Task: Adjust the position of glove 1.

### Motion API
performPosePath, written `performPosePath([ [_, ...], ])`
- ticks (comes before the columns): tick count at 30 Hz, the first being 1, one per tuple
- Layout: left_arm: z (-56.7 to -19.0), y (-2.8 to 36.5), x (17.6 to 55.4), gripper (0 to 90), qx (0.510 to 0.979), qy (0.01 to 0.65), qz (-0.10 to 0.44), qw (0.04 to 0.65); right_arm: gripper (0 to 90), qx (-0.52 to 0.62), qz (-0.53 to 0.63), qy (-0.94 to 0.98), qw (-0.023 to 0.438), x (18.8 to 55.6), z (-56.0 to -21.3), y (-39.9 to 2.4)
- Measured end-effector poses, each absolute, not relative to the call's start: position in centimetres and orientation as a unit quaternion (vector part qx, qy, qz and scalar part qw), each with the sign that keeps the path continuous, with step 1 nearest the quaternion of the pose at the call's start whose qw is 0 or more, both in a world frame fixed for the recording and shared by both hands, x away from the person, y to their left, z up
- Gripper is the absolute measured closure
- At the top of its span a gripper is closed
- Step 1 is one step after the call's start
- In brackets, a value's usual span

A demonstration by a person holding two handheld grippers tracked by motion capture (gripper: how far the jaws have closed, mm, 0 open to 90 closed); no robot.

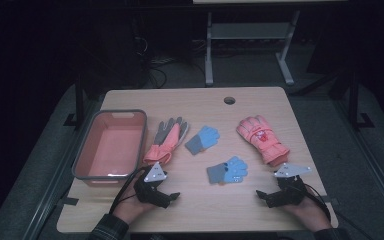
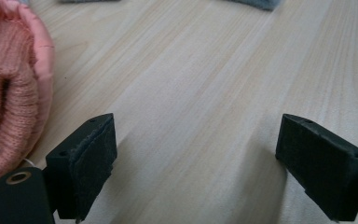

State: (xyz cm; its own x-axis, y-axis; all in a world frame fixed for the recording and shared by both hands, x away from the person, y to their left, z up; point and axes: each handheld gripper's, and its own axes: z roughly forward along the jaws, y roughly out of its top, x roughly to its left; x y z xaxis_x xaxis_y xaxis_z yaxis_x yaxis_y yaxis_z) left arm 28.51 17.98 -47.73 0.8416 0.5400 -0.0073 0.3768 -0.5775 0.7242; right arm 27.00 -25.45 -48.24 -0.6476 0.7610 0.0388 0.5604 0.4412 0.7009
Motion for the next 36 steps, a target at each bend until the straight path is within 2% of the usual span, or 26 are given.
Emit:
performPosePath([
  [3,-47.7,18.0,28.5,11.6,0.882,0.26,0.109,0.378,1.4,0.396,0.351,0.837,0.141,27.0,-48.2,-25.4],
  [5,-47.7,18.0,28.5,11.4,0.882,0.258,0.11,0.378,8.8,0.398,0.346,0.838,0.141,27.0,-48.0,-25.5],
  [6,-47.7,17.9,28.5,11.3,0.881,0.26,0.11,0.379,17.2,0.402,0.345,0.837,0.141,27.0,-47.8,-25.5],
  [9,-47.7,17.9,28.6,11.3,0.884,0.255,0.109,0.377,18.6,0.398,0.341,0.84,0.143,27.1,-47.4,-25.5],
  [12,-47.7,18.0,28.7,11.5,0.885,0.249,0.106,0.379,28.1,0.403,0.337,0.838,0.146,27.0,-46.8,-25.3],
  [13,-47.7,18.0,28.7,11.5,0.885,0.248,0.105,0.379,34.2,0.402,0.341,0.837,0.148,27.0,-46.5,-25.3],
  [14,-47.7,18.1,28.7,11.5,0.886,0.247,0.104,0.38,45.6,0.395,0.35,0.836,0.149,27.1,-45.9,-25.1],
  [15,-47.7,18.1,28.7,11.5,0.886,0.247,0.104,0.38,45.6,0.395,0.35,0.836,0.149,27.1,-45.9,-25.1],
  [16,-47.7,18.1,28.7,11.5,0.885,0.246,0.104,0.38,52.3,0.396,0.351,0.836,0.147,27.1,-45.7,-25.0],
  [19,-47.7,18.1,28.5,11.5,0.883,0.254,0.106,0.381,79.4,0.397,0.361,0.835,0.12,27.2,-45.1,-24.5],
  [20,-47.7,18.1,28.5,11.5,0.883,0.254,0.106,0.381,79.4,0.397,0.361,0.835,0.12,27.2,-45.1,-24.5],
  [22,-47.7,18.1,28.4,11.5,0.882,0.255,0.106,0.381,88.6,0.386,0.367,0.84,0.106,27.4,-45.1,-24.0],
  [30,-47.7,18.1,28.4,11.5,0.882,0.256,0.105,0.381,90.0,0.37,0.378,0.844,0.084,28.4,-45.0,-22.7],
  [36,-47.7,18.1,28.4,11.5,0.883,0.256,0.105,0.379,90.0,0.362,0.382,0.846,0.086,30.2,-44.7,-21.5],
])
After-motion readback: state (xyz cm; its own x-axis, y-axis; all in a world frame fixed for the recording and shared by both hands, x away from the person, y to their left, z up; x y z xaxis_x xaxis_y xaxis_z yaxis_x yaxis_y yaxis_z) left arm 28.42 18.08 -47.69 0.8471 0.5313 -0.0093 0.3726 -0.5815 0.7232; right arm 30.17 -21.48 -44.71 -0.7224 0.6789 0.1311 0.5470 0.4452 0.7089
